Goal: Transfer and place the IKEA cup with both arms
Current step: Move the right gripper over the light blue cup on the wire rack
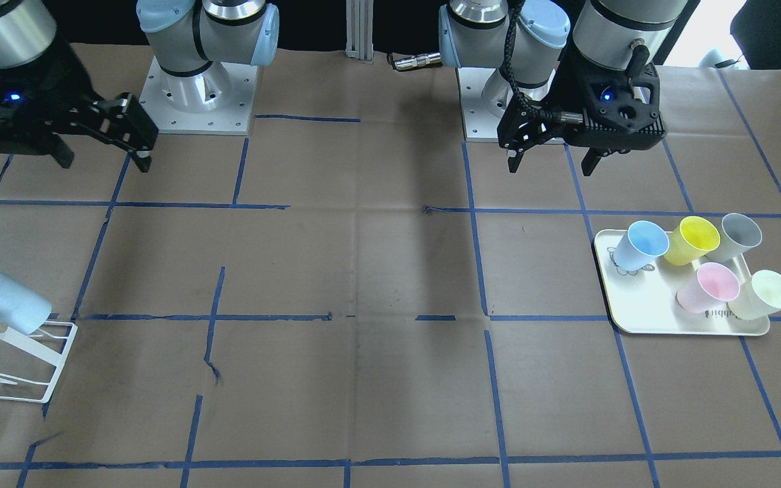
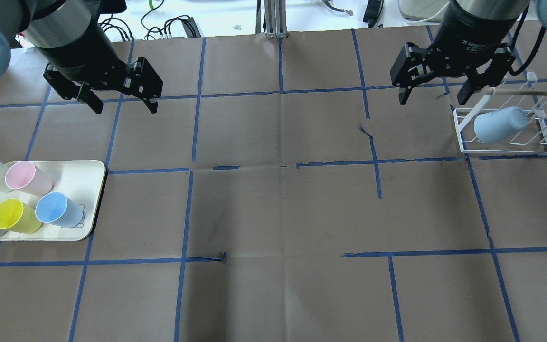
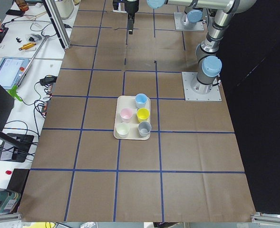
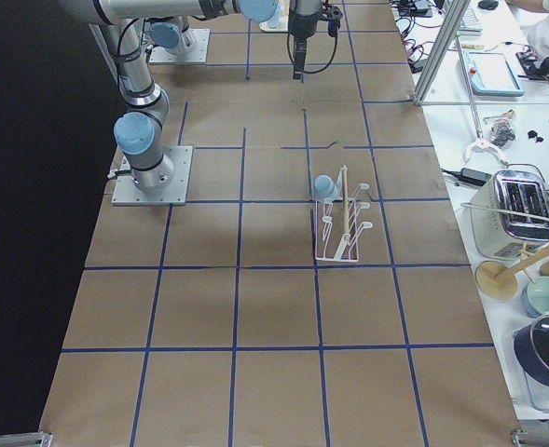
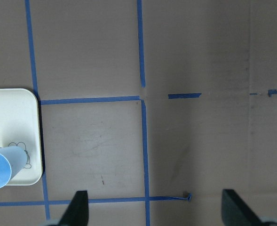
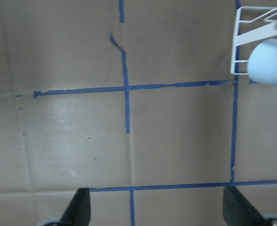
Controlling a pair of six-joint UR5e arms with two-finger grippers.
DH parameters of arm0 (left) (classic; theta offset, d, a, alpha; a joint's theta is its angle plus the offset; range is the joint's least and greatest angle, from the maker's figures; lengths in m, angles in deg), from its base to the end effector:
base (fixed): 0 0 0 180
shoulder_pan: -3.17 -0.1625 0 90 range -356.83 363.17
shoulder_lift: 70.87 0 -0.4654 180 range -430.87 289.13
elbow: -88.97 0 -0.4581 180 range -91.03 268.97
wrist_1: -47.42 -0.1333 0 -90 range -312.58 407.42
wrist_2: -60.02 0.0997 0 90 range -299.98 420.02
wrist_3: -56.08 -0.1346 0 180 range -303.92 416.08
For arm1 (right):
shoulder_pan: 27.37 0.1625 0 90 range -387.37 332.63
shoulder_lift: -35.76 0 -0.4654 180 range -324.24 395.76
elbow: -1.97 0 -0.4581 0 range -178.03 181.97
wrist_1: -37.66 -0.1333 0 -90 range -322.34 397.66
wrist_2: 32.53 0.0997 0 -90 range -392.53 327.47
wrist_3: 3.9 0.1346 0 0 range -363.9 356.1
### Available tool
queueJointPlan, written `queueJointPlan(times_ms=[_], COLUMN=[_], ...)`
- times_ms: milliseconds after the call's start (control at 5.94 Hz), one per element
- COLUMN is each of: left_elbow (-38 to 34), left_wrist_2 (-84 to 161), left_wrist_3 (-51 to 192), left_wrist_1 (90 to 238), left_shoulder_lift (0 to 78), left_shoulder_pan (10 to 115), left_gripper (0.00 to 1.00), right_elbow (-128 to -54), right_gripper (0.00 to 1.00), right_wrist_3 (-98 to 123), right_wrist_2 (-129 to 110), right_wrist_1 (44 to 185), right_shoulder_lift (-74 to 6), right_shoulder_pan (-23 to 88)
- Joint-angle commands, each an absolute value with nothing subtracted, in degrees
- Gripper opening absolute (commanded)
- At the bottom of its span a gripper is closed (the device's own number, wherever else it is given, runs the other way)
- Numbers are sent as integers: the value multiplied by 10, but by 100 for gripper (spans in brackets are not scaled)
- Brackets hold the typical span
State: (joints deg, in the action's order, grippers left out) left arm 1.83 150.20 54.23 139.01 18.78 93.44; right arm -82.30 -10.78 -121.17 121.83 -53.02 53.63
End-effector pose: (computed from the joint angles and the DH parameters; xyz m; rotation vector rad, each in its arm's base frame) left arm -0.1355 -0.5574 0.5218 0.0580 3.1372 -0.0443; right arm 0.0467 -0.5776 0.5270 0.0580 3.1142 0.0304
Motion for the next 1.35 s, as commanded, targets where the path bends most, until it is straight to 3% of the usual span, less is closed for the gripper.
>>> queueJointPlan(times_ms=[0,673,1178], left_elbow=[17,16,16], left_wrist_2=[1502,1501,1501], left_wrist_3=[542,542,542], left_wrist_1=[1389,1388,1388], left_shoulder_lift=[187,187,189], left_shoulder_pan=[934,934,935], left_gripper=[98,98,98], right_elbow=[-814,-809,-884], right_gripper=[100,100,100], right_wrist_3=[-303,-421,-417], right_wrist_2=[-1211,-1211,-1207], right_wrist_1=[1247,1386,1437], right_shoulder_lift=[-500,-398,-387], right_shoulder_pan=[400,350,354])
